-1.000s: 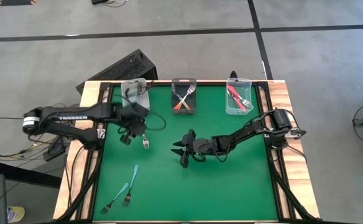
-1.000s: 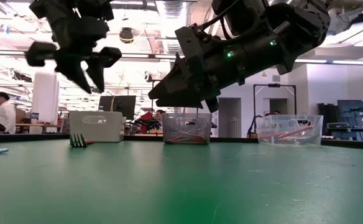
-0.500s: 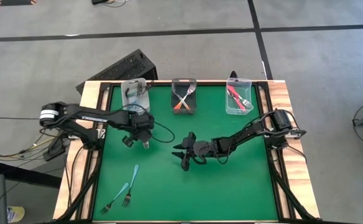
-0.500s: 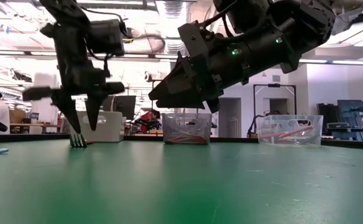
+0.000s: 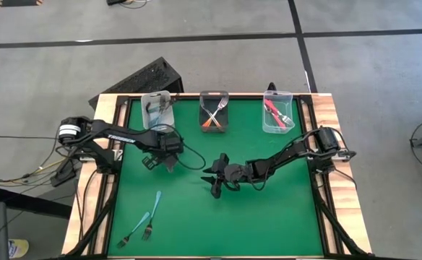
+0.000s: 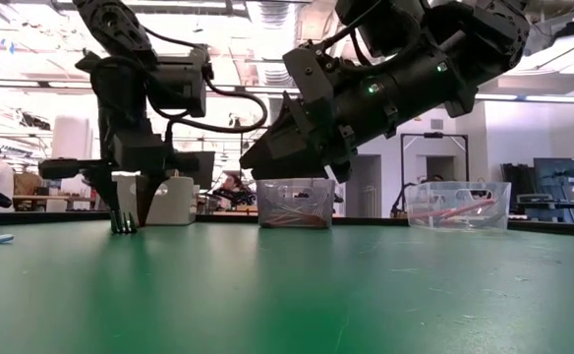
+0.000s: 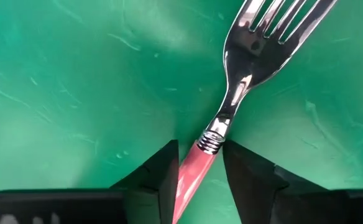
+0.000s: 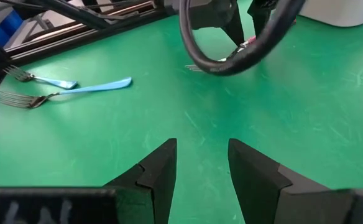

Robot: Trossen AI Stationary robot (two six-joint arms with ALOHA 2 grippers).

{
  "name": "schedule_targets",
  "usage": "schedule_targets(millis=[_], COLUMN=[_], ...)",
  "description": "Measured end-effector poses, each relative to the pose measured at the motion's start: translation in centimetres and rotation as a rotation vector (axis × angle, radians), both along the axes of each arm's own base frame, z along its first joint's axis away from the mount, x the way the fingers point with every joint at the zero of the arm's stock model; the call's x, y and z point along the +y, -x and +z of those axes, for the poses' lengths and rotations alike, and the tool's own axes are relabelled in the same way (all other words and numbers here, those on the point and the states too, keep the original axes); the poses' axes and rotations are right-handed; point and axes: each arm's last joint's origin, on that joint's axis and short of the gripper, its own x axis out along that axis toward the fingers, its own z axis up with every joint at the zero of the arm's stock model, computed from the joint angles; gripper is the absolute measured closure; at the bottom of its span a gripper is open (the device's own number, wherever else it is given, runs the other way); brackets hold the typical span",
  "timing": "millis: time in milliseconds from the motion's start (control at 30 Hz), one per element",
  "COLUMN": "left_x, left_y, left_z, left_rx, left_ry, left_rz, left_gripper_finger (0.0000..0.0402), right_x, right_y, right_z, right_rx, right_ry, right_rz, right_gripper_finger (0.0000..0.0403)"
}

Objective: Sort silverware by color (type)
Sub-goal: Put the pink fork into the transparent bin

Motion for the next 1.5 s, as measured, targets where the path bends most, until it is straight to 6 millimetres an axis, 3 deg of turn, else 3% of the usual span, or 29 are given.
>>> schedule_targets(millis=[233,367,500,733,900,1167,1500], left_x=[0.0,0.1,0.4,0.5,0.1,-1.6,-4.4], left_y=[-0.3,-1.2,-2.2,-3.5,-4.8,-6.6,-7.3], left_z=[1.1,1.9,2.8,4.6,6.1,8.2,9.2], left_rx=[-0.074,-0.231,-0.416,-0.705,-0.927,-1.209,-1.287], left_ry=[0.042,0.059,0.039,0.158,0.254,0.395,0.45], left_rz=[0.131,0.233,0.444,0.726,0.858,0.9,0.741], left_gripper_finger=[0.0377,0.0377,0.0356,0.037,0.0366,0.0357,0.0359], right_x=[0.1,0.1,0.3,0.5,0.2,-1.3,-2.5], right_y=[0.0,-0.2,0.0,3.3,4.7,4.1,3.4], right_z=[0.1,0.4,0.8,5.9,8.3,7.8,8.5], right_rx=[-0.015,-0.049,-0.047,0.026,-0.013,-0.04,-0.116], right_ry=[-0.012,-0.033,0.01,0.17,0.117,0.032,0.04], right_rz=[-0.004,-0.011,-0.021,-0.226,-0.319,-0.401,-0.424], right_gripper_finger=[0.0232,0.0232,0.0232,0.0232,0.0232,0.0232,0.0232])
